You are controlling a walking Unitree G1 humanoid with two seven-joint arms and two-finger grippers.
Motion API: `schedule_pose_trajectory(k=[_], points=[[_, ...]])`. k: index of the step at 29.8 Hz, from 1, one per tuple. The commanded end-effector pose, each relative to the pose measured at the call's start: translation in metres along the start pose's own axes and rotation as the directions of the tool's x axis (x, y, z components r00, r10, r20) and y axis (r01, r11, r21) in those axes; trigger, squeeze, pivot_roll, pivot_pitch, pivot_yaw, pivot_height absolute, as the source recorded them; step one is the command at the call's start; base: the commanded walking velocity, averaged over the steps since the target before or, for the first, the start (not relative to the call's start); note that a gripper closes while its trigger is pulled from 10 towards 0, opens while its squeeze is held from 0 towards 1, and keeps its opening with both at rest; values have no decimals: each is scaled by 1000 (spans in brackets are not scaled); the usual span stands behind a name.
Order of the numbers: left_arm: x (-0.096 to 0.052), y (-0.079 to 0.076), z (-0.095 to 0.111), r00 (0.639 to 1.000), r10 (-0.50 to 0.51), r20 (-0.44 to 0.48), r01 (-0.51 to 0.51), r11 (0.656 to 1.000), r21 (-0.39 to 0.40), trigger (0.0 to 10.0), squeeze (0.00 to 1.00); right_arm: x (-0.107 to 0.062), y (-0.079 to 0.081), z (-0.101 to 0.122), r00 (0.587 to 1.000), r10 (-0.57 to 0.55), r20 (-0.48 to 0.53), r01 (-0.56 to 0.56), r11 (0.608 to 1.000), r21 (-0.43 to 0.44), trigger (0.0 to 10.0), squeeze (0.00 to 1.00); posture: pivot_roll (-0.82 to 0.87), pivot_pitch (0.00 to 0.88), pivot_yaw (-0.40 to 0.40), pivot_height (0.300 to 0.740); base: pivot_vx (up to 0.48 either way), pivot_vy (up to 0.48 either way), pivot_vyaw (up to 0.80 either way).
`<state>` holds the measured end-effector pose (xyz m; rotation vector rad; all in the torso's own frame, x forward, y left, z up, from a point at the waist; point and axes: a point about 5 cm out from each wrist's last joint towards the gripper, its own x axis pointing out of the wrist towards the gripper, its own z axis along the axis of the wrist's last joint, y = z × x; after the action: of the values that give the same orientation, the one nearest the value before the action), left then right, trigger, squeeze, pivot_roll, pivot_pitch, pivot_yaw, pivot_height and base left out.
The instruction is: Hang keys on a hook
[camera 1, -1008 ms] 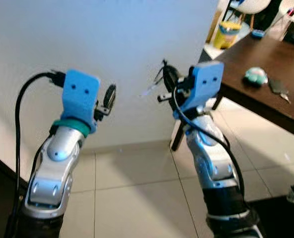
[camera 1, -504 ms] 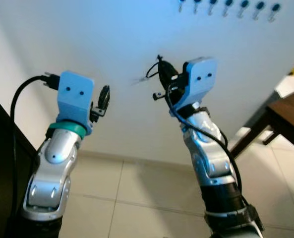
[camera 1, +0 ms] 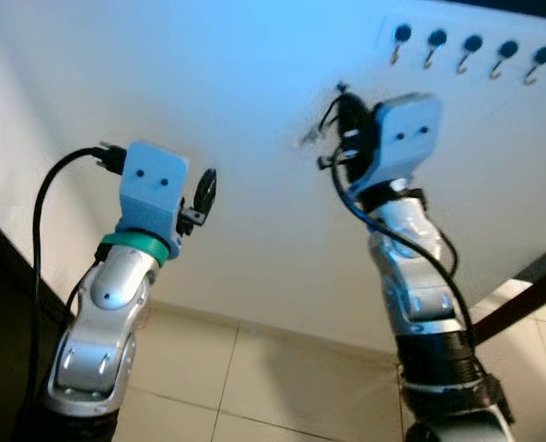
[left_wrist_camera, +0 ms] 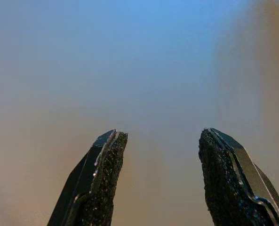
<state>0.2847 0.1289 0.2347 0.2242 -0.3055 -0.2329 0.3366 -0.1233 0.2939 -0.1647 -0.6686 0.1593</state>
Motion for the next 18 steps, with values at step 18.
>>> schedule_pose_trajectory(k=[18], points=[[-9, -19, 5, 988, -151, 24, 152, 987, -47, 10000, 0, 18, -25, -5, 999, -51, -20, 50, 998, -33, 10000, 0, -25, 61, 66, 740, 0, 0, 0]])
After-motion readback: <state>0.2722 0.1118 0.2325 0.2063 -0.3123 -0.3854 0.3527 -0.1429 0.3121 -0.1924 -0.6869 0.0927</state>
